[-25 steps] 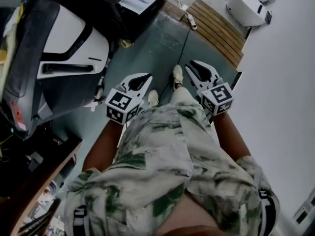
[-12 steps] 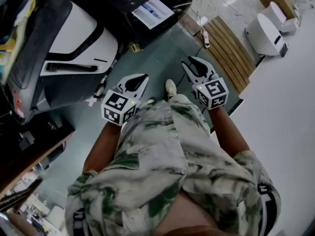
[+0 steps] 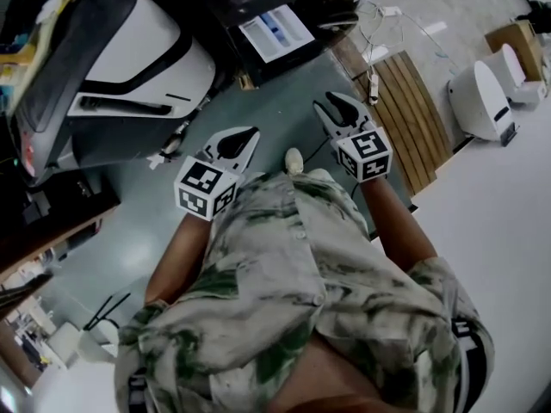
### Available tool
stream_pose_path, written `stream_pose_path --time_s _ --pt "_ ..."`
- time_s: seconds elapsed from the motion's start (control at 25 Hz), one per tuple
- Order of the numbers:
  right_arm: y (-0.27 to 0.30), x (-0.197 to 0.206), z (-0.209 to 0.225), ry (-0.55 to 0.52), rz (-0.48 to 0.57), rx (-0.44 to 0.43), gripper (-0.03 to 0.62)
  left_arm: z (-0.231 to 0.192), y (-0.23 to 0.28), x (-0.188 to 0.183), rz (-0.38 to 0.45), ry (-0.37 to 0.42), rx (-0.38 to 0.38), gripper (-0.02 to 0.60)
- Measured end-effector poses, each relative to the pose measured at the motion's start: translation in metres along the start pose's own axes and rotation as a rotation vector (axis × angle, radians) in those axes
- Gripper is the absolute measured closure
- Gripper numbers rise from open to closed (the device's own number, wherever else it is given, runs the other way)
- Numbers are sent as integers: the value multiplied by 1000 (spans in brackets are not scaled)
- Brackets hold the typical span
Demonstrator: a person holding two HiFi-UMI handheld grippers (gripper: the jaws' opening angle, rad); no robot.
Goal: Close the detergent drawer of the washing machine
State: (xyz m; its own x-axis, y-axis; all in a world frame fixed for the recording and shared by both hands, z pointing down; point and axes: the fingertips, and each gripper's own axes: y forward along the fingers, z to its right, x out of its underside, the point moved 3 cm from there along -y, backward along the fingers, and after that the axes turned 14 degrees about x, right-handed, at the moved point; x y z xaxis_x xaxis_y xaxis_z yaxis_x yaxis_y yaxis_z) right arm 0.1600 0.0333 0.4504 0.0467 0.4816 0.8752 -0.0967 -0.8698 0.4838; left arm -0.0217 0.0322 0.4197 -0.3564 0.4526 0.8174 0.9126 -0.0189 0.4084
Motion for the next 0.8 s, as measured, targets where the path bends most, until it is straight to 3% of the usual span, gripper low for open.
stream_pose_path --time_s 0.36,0.8 --pt "46 8 16 -45 -5 -75 430 0 11 -5 35 -43 -118 557" --pt "106 13 27 -66 -30 -4 413 -29 4 -14 40 -50 -127 557"
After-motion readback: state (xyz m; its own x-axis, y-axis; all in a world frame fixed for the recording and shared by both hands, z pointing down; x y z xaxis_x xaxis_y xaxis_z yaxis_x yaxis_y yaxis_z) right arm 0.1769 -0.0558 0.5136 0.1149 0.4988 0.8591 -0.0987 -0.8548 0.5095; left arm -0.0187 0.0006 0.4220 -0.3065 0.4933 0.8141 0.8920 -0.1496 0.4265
